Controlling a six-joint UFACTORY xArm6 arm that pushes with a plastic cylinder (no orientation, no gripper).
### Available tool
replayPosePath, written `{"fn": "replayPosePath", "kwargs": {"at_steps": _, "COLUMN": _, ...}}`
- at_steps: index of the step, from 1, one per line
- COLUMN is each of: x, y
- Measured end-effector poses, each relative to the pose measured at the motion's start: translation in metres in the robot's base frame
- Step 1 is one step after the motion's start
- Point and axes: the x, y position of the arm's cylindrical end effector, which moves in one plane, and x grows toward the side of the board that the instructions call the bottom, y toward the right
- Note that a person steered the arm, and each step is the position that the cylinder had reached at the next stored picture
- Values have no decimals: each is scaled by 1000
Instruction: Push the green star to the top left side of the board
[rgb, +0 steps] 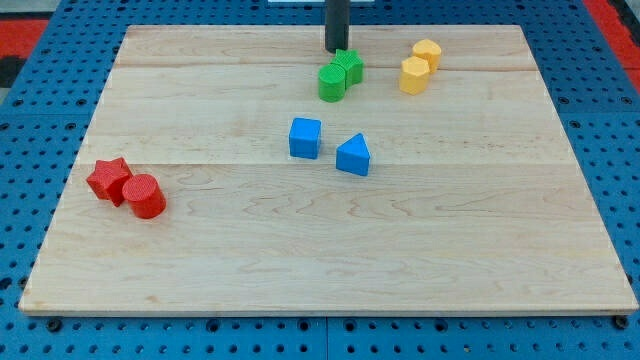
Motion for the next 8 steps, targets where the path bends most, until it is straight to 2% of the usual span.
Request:
{"fn": "replayPosePath", "kwargs": {"at_steps": 3, "x": -31, "y": 0}}
{"fn": "replayPosePath", "kwargs": {"at_steps": 5, "x": -15, "y": -18}}
{"fn": "replayPosePath", "kwargs": {"at_steps": 6, "x": -19, "y": -6}}
{"fn": "replayPosePath", "kwargs": {"at_steps": 8, "x": -4, "y": 196}}
